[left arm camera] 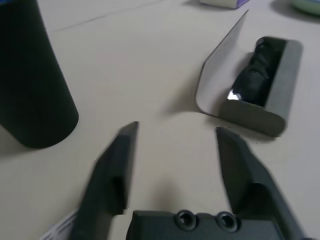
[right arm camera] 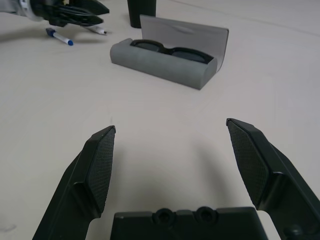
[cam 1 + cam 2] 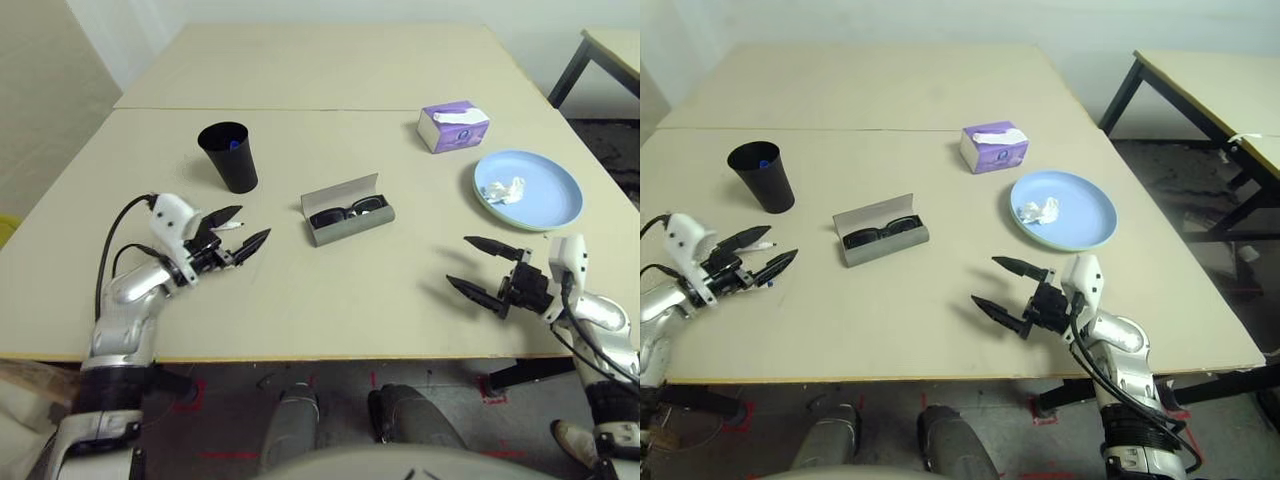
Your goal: Organize and tidy the items on the table.
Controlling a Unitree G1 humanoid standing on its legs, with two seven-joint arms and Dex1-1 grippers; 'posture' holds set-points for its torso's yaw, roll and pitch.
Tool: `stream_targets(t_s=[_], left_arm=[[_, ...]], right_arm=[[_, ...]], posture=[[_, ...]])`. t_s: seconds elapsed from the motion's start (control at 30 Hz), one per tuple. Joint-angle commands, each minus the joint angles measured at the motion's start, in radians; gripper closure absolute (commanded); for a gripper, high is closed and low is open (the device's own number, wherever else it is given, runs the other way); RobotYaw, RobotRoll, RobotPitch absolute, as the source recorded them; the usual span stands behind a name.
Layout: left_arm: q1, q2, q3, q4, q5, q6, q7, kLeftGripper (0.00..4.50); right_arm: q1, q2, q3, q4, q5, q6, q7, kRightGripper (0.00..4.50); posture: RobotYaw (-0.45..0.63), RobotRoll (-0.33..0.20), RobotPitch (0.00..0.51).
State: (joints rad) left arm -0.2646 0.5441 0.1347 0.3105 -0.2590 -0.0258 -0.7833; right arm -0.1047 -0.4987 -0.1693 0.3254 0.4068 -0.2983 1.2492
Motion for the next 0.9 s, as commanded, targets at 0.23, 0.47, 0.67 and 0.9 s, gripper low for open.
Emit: stream_targets(t_s=[0.23,0.47,0.67,0.9], left_arm=[[-0.086,-0.039,-0.013,0.182,0.083,-0.076,0.094,4.47],[-0.146,-0.055,-0.041,0.296,0.121,-0.143,0.114,4.47],[-0.226,-0.097,-0.082,0.379,0.154,-0.193,0.11,4.47],[-0.335,-0.136,-0.093,0.494,0.194,-0.249,0.166,4.47]], right_arm=[[0.063,-0.016,0.001,-0.039,0.002,-0.02,-0.024,0.0],[0.065,-0.019,0.008,-0.057,0.017,-0.012,-0.019,0.0],[0.053,-0.025,0.022,-0.054,0.007,-0.013,-0.011,0.0],[0.052,-0.027,0.023,-0.059,0.008,-0.016,-0.026,0.0]], posture=[[-0.08,0.0,0.113],[-0.08,0.0,0.118],[-0.08,0.0,0.119],[-0.1,0.0,0.118]])
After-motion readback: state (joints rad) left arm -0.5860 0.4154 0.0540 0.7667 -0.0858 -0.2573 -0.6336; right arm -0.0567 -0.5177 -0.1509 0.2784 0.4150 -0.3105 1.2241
